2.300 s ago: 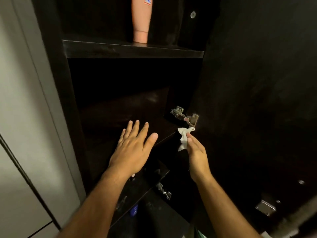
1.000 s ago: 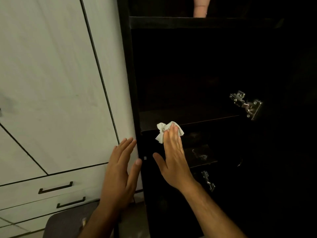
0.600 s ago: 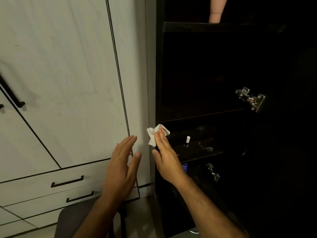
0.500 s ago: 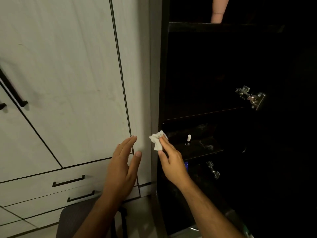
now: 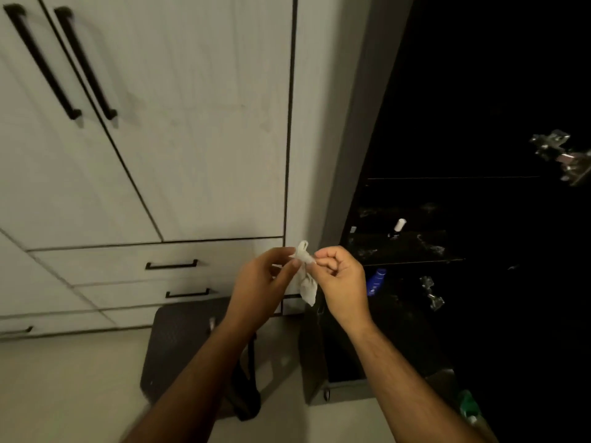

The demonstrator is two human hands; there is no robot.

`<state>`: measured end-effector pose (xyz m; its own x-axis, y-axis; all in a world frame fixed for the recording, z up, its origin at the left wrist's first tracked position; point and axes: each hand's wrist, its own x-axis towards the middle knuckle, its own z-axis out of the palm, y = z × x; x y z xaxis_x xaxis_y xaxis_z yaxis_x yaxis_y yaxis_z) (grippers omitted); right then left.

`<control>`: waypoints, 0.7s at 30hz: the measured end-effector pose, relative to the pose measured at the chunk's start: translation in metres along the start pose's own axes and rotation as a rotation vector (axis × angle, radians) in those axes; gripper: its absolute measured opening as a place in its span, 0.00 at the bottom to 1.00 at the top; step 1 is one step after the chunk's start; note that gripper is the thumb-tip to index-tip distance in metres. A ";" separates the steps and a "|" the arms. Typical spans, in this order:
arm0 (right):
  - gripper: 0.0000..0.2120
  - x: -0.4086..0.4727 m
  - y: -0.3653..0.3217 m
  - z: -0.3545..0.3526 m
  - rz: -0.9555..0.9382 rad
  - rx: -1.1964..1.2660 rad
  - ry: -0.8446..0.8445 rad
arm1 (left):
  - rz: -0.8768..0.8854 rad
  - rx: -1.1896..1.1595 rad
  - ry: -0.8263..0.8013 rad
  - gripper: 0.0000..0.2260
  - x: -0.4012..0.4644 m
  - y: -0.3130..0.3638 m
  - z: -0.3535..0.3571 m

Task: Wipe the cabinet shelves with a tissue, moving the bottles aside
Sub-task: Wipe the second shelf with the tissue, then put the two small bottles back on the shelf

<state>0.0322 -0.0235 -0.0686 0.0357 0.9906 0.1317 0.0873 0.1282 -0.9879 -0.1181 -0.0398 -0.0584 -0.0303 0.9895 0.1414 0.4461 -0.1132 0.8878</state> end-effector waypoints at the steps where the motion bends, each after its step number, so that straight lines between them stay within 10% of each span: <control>1: 0.04 0.000 0.004 0.004 -0.002 -0.008 -0.024 | -0.022 -0.008 0.006 0.14 -0.002 -0.004 -0.001; 21: 0.15 -0.019 0.154 0.113 0.504 -0.167 -0.685 | -0.712 -0.465 0.352 0.06 -0.073 -0.160 -0.024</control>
<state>-0.0672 -0.0174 -0.2328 -0.4937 0.7443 -0.4497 0.3690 -0.2890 -0.8834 -0.2086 -0.0961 -0.2009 -0.4644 0.7635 -0.4488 -0.1848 0.4121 0.8922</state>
